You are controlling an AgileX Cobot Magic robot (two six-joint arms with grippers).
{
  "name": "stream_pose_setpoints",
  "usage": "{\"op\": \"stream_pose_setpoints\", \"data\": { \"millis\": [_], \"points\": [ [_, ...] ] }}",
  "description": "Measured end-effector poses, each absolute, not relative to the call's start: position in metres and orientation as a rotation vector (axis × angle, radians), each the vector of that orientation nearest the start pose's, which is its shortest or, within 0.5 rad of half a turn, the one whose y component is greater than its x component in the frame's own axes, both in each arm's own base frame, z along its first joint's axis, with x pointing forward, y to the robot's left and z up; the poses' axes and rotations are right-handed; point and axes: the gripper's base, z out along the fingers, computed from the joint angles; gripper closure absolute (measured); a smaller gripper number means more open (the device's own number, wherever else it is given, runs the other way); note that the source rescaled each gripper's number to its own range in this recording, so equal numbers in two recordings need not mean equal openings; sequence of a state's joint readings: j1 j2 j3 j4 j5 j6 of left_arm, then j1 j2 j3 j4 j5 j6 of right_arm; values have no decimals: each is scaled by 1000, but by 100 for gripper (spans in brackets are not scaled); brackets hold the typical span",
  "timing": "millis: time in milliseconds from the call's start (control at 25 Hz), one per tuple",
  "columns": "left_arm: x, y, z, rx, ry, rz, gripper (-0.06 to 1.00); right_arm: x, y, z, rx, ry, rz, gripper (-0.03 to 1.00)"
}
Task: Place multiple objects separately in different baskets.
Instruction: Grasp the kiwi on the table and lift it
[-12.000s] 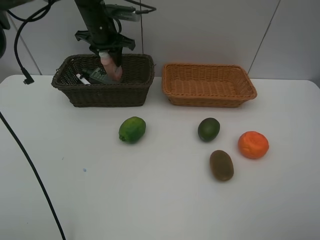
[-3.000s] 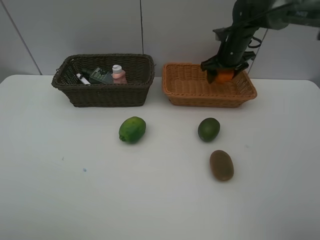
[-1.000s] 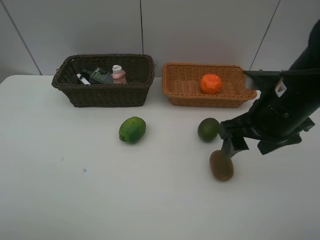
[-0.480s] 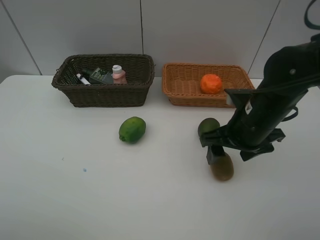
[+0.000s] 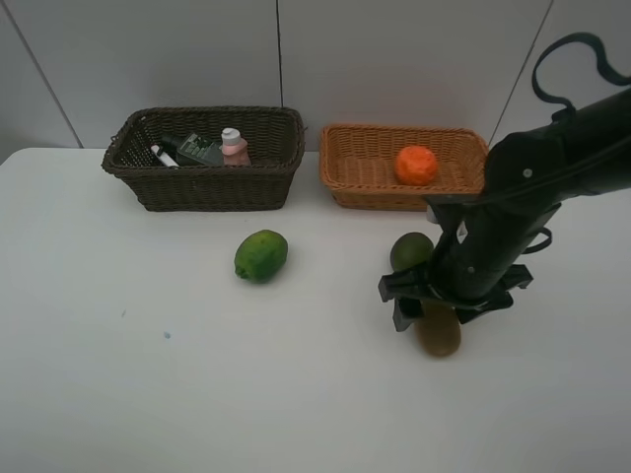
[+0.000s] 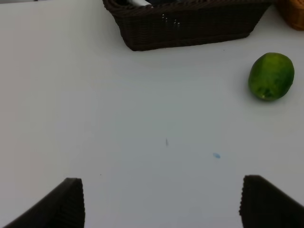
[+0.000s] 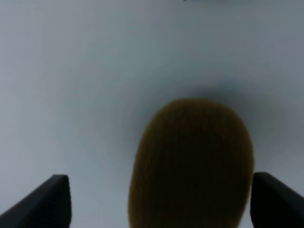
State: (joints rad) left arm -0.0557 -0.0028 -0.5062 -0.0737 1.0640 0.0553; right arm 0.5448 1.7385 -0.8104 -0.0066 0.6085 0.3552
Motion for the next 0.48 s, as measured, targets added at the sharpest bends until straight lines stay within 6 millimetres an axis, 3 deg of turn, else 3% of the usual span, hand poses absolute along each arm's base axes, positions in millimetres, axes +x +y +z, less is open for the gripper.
{"op": "stream_pose_setpoints", "data": {
  "millis": [480],
  "points": [
    [-7, -6, 279, 117, 2034, -88, 11, 246, 147, 104, -340, 3026, 33, 11]
  ]
}}
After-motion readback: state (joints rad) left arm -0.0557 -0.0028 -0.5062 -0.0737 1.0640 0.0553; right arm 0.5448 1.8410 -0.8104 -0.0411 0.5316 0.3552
